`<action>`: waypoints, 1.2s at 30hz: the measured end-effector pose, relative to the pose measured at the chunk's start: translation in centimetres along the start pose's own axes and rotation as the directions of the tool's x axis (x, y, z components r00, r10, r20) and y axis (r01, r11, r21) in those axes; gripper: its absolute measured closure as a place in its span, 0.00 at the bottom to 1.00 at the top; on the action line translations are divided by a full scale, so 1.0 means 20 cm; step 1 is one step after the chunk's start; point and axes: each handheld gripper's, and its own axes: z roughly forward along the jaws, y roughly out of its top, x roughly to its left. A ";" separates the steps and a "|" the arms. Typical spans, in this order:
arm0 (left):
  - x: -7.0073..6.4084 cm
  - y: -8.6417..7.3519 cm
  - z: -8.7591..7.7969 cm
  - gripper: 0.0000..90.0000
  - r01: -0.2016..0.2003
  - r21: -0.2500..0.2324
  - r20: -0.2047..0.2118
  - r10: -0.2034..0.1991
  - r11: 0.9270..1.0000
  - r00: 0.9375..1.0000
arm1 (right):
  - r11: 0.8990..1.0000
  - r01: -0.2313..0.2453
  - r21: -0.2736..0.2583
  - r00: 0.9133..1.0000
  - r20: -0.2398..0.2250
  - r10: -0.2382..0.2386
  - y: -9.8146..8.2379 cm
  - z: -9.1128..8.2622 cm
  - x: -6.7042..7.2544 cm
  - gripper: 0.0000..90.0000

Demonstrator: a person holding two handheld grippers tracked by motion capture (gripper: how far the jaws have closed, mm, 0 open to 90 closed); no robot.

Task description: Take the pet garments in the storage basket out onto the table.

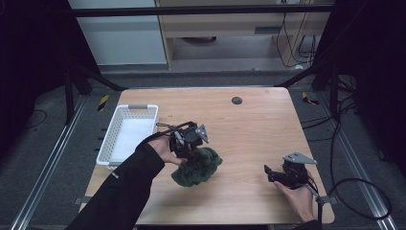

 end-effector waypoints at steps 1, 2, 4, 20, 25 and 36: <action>0.00 0.00 0.01 0.80 0.001 0.001 0.002 -0.001 1.000 1.000 | 1.000 0.001 0.000 1.000 -0.001 -0.001 0.00 0.00 0.00 0.18; -0.01 0.01 0.02 0.80 -0.004 0.005 0.004 0.004 1.000 1.000 | 1.000 0.001 0.000 1.000 0.000 -0.001 0.00 0.00 0.00 0.18; -0.01 0.02 0.04 0.80 -0.015 0.013 0.010 0.015 1.000 1.000 | 1.000 0.001 0.000 1.000 -0.001 -0.001 0.00 0.00 0.00 0.18; -0.01 0.04 0.26 0.80 -0.031 0.047 0.052 0.028 0.998 0.998 | 1.000 0.000 0.005 1.000 -0.003 0.000 0.00 0.00 0.00 0.18; -0.02 0.03 0.33 0.78 -0.036 0.049 0.062 0.033 0.998 0.997 | 1.000 -0.002 0.007 1.000 -0.005 0.002 0.00 0.00 0.00 0.18; -0.03 0.01 0.36 0.60 -0.031 0.023 0.075 0.029 0.999 0.997 | 1.000 0.002 0.009 1.000 -0.003 -0.002 0.00 0.01 0.00 0.18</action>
